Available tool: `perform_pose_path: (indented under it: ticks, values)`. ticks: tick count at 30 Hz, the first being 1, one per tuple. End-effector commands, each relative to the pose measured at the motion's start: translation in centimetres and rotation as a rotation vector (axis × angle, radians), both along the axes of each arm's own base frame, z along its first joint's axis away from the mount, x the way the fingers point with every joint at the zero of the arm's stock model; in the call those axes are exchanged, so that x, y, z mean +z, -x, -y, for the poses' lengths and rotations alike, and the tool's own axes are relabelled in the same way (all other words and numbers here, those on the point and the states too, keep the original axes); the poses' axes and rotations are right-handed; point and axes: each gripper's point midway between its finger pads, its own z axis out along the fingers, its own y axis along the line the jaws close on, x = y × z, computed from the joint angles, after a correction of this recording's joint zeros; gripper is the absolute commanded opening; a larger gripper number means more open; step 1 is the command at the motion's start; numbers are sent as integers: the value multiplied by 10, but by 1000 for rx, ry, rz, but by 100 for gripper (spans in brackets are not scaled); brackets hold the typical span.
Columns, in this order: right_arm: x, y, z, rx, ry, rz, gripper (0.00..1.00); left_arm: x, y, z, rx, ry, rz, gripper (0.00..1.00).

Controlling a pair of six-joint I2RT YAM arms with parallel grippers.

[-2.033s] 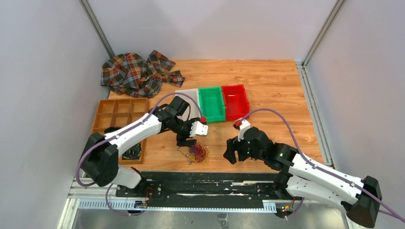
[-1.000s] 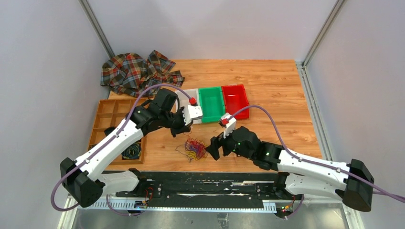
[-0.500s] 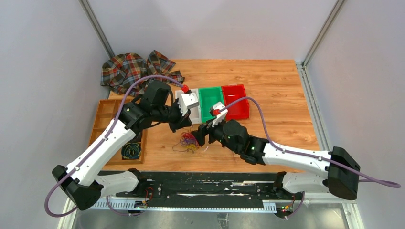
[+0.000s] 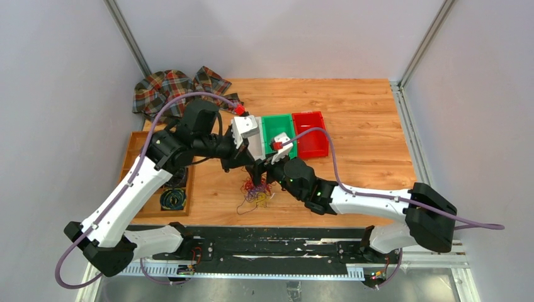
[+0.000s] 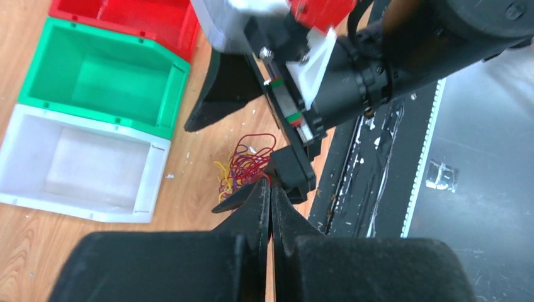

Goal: Untangle the cables

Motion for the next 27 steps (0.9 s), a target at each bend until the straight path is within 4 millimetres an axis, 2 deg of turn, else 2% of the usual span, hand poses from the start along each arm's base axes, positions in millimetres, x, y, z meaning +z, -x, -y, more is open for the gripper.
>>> perform_pose_path:
  ticks: [1,9,16,21,27]
  values:
    - [4,-7,-5,-45,-38,14,80,27,13,5,-47,56,-12,1]
    - [-44,-17,10,-99,19,-58,78,62,22,8,-71,119,5,0]
    - [-82,-13,28,-130,74,-114,75,92,22,4,-50,163,67,0]
    - [-111,-4,55,-167,105,-152,75,122,13,-5,8,179,182,0]
    - [-131,1,86,-249,128,-171,74,162,-3,-19,97,192,342,0]
